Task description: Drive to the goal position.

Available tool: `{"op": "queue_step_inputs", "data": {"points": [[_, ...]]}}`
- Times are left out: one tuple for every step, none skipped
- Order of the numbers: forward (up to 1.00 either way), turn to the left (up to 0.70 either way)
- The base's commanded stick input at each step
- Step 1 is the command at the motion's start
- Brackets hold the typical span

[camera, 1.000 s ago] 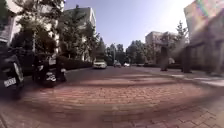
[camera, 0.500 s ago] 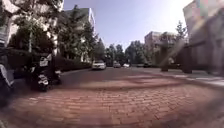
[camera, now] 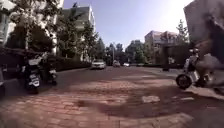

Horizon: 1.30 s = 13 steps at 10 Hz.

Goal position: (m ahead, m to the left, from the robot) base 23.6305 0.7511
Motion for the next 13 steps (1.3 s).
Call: {"op": "queue_step_inputs", "data": {"points": [[0.70,0.00],[0.70,0.00],[0.70,0.00],[0.70,0.00],[0.70,0.00],[0.70,0.00],[0.70,0.00],[0.70,0.00],[0.70,0.00],[0.70,0.00],[0.70,0.00],[0.70,0.00],[0.70,0.00]]}}
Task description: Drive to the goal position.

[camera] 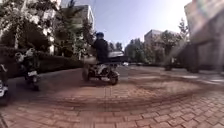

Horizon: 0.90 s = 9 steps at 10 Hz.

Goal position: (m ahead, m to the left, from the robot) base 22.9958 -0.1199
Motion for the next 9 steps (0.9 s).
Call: {"op": "queue_step_inputs", "data": {"points": [[0.70,0.00],[0.70,0.00],[0.70,0.00],[0.70,0.00],[0.70,0.00],[0.70,0.00],[0.70,0.00],[0.70,0.00],[0.70,0.00]]}}
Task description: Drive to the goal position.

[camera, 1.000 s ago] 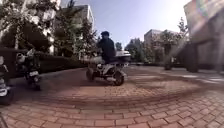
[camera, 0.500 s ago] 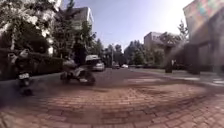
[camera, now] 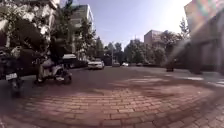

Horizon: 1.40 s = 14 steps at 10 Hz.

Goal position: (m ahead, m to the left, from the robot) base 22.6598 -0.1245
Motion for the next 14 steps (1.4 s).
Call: {"op": "queue_step_inputs", "data": {"points": [[0.70,0.00],[0.70,0.00],[0.70,0.00],[0.70,0.00],[0.70,0.00],[0.70,0.00],[0.70,0.00],[0.70,0.00],[0.70,0.00],[0.70,0.00],[0.70,0.00],[0.70,0.00],[0.70,0.00],[0.70,0.00]]}}
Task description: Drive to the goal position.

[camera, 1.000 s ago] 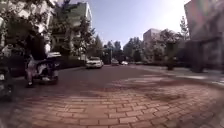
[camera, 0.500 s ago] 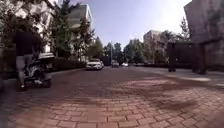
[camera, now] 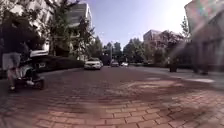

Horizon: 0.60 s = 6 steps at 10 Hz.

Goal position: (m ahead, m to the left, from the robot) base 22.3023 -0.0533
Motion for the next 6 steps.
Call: {"op": "queue_step_inputs", "data": {"points": [[0.70,0.00],[0.70,0.00],[0.70,0.00],[0.70,0.00],[0.70,0.00],[0.70,0.00]]}}
